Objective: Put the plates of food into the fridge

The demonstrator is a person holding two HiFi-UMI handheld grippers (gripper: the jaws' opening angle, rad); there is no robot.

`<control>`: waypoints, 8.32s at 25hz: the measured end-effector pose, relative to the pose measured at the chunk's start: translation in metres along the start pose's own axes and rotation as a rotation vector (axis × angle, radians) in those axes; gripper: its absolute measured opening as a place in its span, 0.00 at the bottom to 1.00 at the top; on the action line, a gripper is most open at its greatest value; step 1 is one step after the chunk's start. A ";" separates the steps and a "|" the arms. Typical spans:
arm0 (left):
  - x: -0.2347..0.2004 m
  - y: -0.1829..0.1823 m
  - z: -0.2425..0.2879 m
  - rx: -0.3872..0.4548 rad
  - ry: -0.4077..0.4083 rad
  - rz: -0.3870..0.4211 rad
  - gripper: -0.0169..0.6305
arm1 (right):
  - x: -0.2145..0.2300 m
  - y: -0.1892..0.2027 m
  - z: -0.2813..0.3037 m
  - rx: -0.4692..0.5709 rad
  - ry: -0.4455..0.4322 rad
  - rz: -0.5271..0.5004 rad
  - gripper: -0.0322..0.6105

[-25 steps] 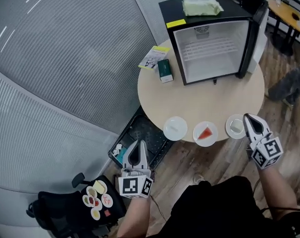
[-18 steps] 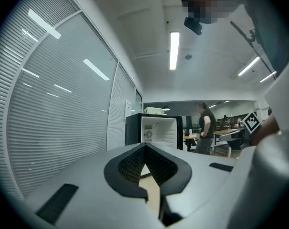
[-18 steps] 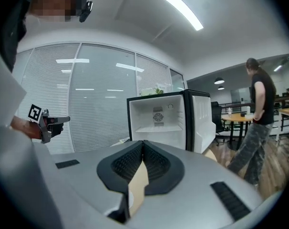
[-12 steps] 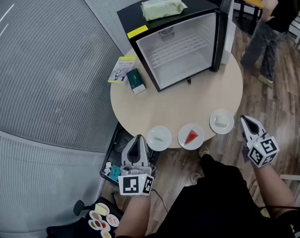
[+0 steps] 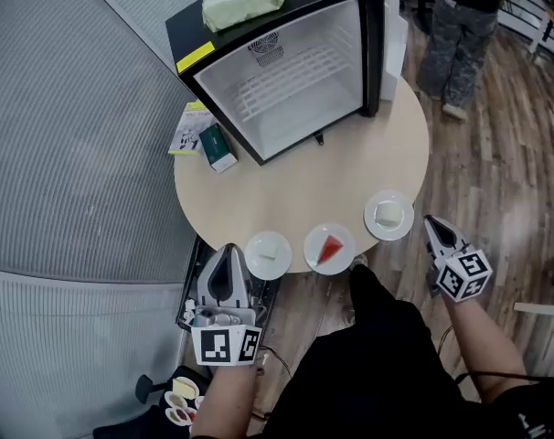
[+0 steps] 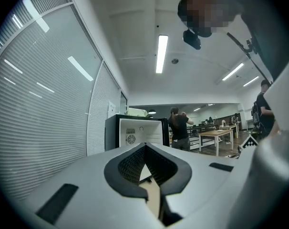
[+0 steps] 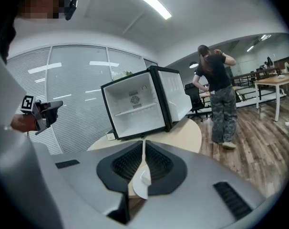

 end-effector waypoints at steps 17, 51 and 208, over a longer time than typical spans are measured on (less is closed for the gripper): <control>0.003 0.010 0.035 -0.115 -0.015 0.173 0.03 | 0.083 0.131 0.066 -0.211 0.145 0.414 0.32; -0.010 0.019 0.071 -0.133 -0.058 0.146 0.03 | 0.066 0.107 0.107 -0.246 0.002 0.911 0.08; -0.139 0.012 0.005 -0.030 0.101 0.004 0.03 | -0.190 -0.103 0.105 0.111 0.049 -0.030 0.11</control>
Point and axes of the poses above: the fingertips, and each gripper's own axes: z forward along the fingers, x to its right, y out of its underside, the point moved 1 cm from there along -z, backward along the fingers, and after that the axes turned 8 degrees about y, right-handed, at the moved point
